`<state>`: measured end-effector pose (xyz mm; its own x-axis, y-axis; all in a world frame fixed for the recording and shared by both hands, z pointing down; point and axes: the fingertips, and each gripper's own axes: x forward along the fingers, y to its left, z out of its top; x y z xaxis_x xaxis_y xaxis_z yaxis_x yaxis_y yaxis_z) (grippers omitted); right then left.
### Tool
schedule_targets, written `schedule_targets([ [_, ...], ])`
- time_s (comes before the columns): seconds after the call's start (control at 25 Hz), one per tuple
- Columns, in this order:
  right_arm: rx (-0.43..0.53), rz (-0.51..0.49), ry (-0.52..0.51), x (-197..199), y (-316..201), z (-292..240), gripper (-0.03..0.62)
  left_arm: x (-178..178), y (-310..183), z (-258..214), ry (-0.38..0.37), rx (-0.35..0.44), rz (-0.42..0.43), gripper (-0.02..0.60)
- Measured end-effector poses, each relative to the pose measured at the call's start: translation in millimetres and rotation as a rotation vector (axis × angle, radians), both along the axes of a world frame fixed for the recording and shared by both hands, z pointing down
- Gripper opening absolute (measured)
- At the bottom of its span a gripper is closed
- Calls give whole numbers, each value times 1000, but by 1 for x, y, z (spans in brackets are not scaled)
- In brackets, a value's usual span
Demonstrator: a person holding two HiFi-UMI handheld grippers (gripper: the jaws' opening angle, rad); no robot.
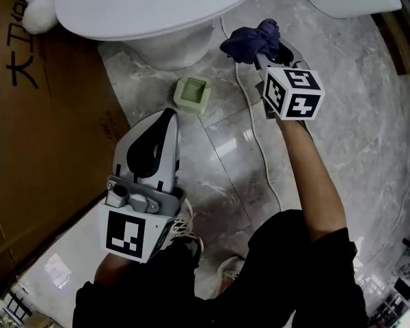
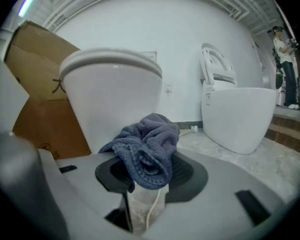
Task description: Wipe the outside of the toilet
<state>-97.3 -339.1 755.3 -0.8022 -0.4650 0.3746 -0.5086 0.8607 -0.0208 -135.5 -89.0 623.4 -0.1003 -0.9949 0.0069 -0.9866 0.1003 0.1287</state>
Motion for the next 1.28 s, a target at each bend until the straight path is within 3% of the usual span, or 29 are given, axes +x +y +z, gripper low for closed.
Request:
schedule_targets([
  [0.2,47,8,-135,38,19,-73,153,8,5,-16,8,18,-45,9],
  [0.52,128,33,-278,106,49,-152,154,12,13,-36,-44,18,-75,9],
  [0.76,224,124,-301,174,71,-192,153,19,16,-58,-100,45,-54,11],
  [1.0,281,170,-314,227,92,-213,153,13,31,-70,-84,45,-81,11],
  [1.16,285,221,-327,259,101,-222,153,12,41,-84,-124,17,-94,11],
  [1.28,356,271,-290,293,109,-235,153,8,49,-101,-115,35,-103,11],
])
